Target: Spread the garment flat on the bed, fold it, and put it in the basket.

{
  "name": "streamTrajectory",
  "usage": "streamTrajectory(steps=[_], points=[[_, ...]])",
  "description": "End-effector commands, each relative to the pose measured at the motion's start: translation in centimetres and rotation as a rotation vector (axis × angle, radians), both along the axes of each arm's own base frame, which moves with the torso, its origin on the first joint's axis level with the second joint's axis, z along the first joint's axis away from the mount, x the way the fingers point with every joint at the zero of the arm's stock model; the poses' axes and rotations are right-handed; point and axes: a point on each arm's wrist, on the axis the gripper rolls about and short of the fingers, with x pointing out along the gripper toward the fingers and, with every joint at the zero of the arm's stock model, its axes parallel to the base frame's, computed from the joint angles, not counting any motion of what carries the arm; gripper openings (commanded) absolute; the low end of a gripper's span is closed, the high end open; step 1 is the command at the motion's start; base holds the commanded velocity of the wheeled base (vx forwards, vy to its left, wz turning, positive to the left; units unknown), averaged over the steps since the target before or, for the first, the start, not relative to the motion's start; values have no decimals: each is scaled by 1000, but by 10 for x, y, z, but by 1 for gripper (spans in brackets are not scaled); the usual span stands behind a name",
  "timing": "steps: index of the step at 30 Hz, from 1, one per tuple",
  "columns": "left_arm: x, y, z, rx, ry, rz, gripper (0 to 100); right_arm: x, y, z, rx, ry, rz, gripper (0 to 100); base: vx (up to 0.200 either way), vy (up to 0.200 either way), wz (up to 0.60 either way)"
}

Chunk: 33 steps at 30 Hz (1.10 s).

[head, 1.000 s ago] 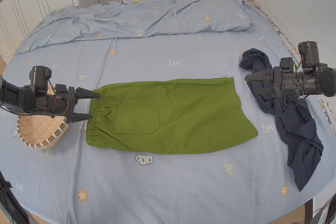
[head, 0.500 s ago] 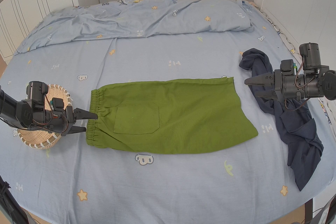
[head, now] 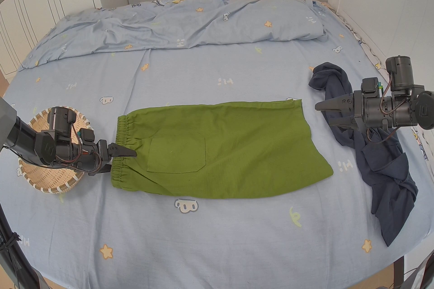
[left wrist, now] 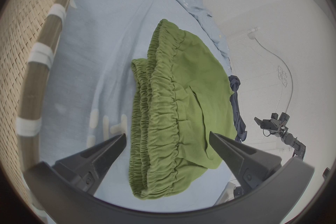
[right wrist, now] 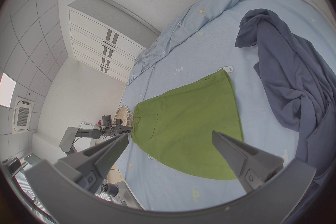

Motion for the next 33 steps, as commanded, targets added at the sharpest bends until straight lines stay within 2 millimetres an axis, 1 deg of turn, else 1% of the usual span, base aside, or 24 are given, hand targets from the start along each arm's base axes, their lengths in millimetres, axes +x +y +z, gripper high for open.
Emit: streamTrajectory(steps=[1,6,8,11,13,16,20,21,26,28,32,33], points=[[1,0,-4,8,8,6,100,2,0,-2,0,3,1,100,0,0,0],[3,-1,-5,24,10,18,100,2,1,-2,-1,3,3,100,0,0,0],[7,-12,-6,21,10,-5,100,2,1,-3,-1,5,3,100,0,0,0],[14,-19,-10,-2,29,0,100,2,1,-2,0,4,2,100,0,0,0],[18,-29,-10,-32,47,2,100,2,0,-3,-1,5,2,100,0,0,0],[21,-30,-15,-46,62,12,100,4,1,-4,-1,9,2,100,0,0,0],[22,-25,-14,-53,59,26,100,4,0,-4,0,9,-2,100,0,0,0],[21,-25,-14,-56,60,26,0,5,-1,-5,0,11,-4,100,0,0,0],[20,-17,-8,-65,49,46,0,15,-5,-13,-4,49,-34,100,0,0,0],[20,-17,-5,-66,40,46,0,23,-7,-24,-16,81,-52,100,0,0,0],[18,-17,6,-83,29,59,0,38,-19,-54,-37,155,-93,100,0,0,0],[17,-17,10,-89,26,64,0,40,-23,-58,-39,167,-103,100,0,0,0]])
